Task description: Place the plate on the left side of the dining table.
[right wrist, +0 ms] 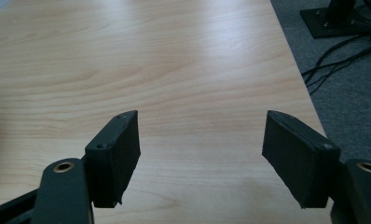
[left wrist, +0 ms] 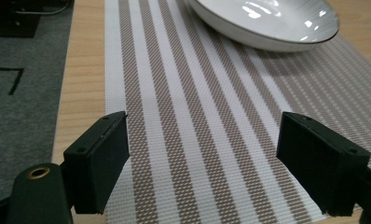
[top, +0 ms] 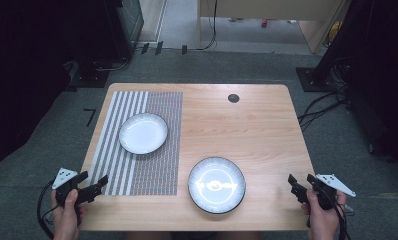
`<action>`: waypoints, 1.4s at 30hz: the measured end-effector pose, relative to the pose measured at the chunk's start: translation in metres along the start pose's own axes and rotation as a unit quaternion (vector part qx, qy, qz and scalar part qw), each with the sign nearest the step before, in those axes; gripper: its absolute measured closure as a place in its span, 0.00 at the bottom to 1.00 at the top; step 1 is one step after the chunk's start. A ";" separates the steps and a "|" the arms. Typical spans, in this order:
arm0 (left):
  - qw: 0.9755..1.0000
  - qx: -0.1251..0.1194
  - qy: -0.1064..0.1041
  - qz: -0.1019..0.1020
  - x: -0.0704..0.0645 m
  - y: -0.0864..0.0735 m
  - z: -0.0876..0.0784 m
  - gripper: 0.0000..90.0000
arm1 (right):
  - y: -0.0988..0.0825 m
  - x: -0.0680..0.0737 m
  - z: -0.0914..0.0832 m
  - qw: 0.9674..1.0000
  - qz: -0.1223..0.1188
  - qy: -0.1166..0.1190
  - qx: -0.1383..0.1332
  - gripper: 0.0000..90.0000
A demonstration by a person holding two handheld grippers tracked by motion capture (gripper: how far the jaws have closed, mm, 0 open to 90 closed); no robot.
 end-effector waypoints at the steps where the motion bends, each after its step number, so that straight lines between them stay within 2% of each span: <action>1: 1.000 0.003 0.002 0.002 0.001 -0.002 0.000 0.19 | -0.002 -0.002 0.000 1.000 0.001 -0.003 0.001 0.30; 8: 1.000 0.010 -0.001 0.004 0.003 -0.013 -0.004 0.16 | -0.015 -0.015 0.000 1.000 -0.002 -0.015 0.011 0.30; 13: 1.000 0.012 0.009 0.011 0.005 -0.017 -0.008 0.15 | -0.022 -0.019 0.002 1.000 -0.007 -0.017 0.023 0.29; 19: 0.999 0.021 0.014 0.021 0.002 -0.021 -0.009 0.15 | -0.023 -0.016 0.003 0.999 -0.020 -0.011 0.033 0.29; 24: 0.999 0.027 0.015 0.021 0.002 -0.022 -0.008 0.15 | -0.026 -0.011 0.005 0.998 -0.047 -0.003 0.051 0.27; 29: 0.999 0.039 0.016 0.028 0.001 -0.023 -0.006 0.15 | -0.027 -0.009 0.005 0.997 -0.056 -0.004 0.054 0.26; 31: 0.999 0.039 0.012 0.026 0.001 -0.023 -0.006 0.14 | -0.027 -0.008 0.005 0.996 -0.063 0.003 0.055 0.26; 34: 0.999 0.039 0.006 0.022 0.002 -0.023 -0.006 0.13 | -0.029 -0.003 0.006 0.994 -0.091 0.005 0.061 0.27; 35: 0.999 0.039 0.007 0.023 0.001 -0.023 -0.006 0.13 | -0.029 -0.002 0.006 0.994 -0.091 0.008 0.061 0.28; 38: 0.998 0.047 0.017 0.043 -0.001 -0.023 -0.004 0.13 | -0.029 -0.002 0.006 0.994 -0.090 0.009 0.061 0.28; 41: 0.995 0.058 0.033 0.074 -0.005 -0.025 -0.002 0.13 | -0.029 -0.002 0.006 0.994 -0.090 0.009 0.061 0.27; 42: 0.995 0.059 0.033 0.077 -0.006 -0.025 -0.002 0.12 | -0.029 -0.002 0.006 0.994 -0.090 0.009 0.061 0.27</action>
Point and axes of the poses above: each handheld gripper's, and its own axes: z roughly forward along the jaws, y roughly out of its top, x roughly to its left, the point moved 5 cm from there along z, roughly forward along the jaws, and after that the axes turned 12 degrees about -x, right-handed, at the moved point
